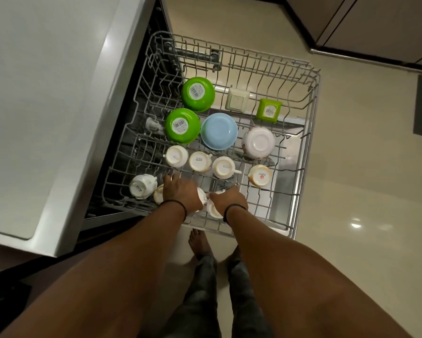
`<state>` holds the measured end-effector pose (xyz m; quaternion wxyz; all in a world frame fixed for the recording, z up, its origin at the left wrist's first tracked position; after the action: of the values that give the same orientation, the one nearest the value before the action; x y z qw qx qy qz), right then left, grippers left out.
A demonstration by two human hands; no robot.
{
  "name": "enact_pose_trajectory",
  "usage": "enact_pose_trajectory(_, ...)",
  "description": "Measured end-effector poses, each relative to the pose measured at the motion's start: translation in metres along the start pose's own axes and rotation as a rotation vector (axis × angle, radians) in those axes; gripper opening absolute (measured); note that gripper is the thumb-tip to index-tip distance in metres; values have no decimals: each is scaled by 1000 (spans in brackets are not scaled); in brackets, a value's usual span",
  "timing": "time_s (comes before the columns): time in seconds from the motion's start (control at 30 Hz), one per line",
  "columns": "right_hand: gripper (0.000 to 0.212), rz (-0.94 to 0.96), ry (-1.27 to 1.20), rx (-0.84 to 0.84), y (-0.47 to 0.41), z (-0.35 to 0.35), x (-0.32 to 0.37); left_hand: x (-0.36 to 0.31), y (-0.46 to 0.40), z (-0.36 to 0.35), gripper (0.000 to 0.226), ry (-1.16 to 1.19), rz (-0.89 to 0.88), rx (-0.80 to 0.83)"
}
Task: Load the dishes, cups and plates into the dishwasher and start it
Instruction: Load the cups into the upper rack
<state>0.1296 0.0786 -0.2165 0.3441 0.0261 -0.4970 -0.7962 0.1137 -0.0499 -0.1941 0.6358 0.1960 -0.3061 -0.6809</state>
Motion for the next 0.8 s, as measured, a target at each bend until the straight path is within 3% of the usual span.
enact_pose_trajectory(0.27,57,27,63,39,-2,4,0,-1,-8,-7,53,-138,-38,49)
enact_pose_trajectory(0.47,68,50,92,54,-5,2,-3,4,-7,-12,60,-90,-52,22)
enact_pose_trajectory(0.7,55,68,88,-1,9,19,-5,18,6,-1,61,-14,-13,-58)
enact_pose_trajectory(0.8,47,166,187,-50,22,41,2,20,15,16,60,62,13,-139)
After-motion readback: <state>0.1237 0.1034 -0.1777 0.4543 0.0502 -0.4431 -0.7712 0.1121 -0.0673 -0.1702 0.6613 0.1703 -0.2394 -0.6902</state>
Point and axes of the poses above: each hand's wrist, its own y-axis away from the middle knuckle, its own z-axis out of the back of the hand, x = y × z, the point moved 1 cm from there along -y, towards the middle knuckle, and after that the axes turned 3 degrees about -x, right-handed, at the moved point
